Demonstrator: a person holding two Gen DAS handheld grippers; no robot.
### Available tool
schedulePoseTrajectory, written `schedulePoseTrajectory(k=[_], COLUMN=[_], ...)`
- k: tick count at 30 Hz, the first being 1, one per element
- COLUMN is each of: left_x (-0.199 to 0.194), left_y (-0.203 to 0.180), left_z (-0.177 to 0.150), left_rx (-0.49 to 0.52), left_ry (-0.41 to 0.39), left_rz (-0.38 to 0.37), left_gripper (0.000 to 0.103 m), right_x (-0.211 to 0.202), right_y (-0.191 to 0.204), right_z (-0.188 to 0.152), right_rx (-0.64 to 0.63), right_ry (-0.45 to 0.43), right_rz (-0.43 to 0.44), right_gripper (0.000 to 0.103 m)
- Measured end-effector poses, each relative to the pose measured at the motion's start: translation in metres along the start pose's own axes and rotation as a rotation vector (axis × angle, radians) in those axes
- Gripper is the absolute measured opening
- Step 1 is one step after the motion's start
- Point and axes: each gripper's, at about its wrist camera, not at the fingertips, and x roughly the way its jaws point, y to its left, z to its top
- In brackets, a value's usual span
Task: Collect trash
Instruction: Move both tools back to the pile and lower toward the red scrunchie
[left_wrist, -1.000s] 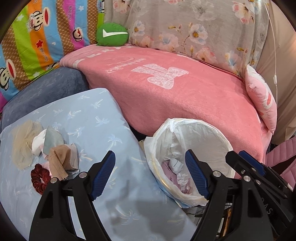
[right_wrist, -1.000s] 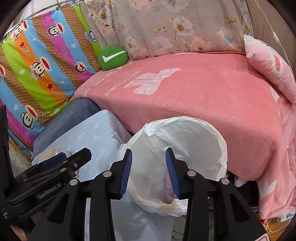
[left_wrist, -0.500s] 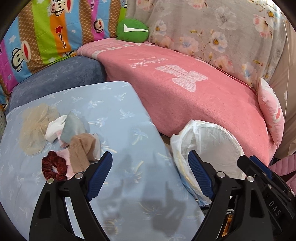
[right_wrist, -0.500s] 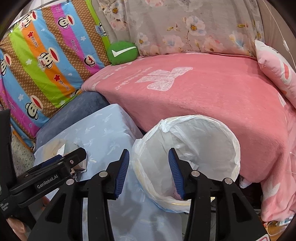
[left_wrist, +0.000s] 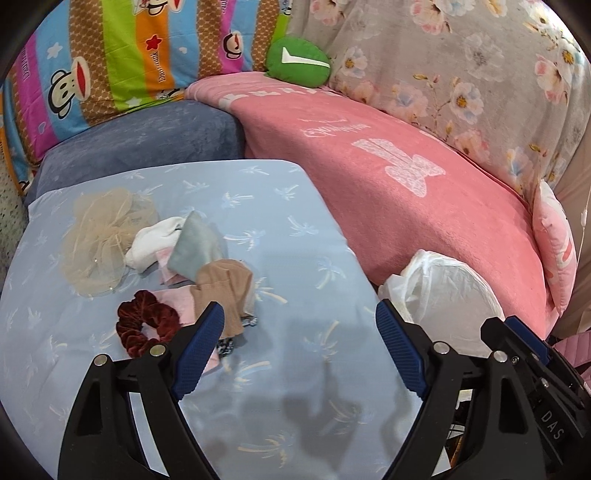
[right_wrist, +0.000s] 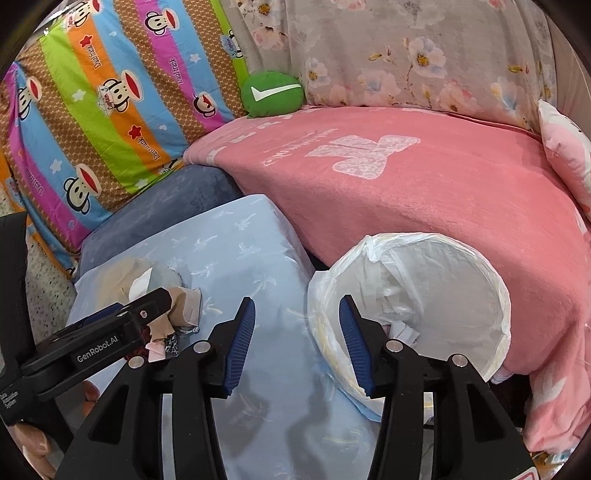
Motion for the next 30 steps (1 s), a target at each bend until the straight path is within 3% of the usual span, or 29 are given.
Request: schedulePoseTrajectory(k=[12, 30], left_x=[-0.001, 0.015], left_y=[0.052, 0.149], left_z=[-0.004, -0.025], left_rx=[-0.08, -0.237], left_ry=[0.006, 0.071], left_rz=[0.049, 0.199], left_gripper=[0.08, 0.085], right_x=[0.019, 0.065], right_y=[0.055, 0.121], right_z=[-0.004, -0.015], right_rx=[-0.088, -0.17], right_ry=[0.039, 0.11], right_rz=[0.046, 0.11], right_gripper=[0.049, 0.05])
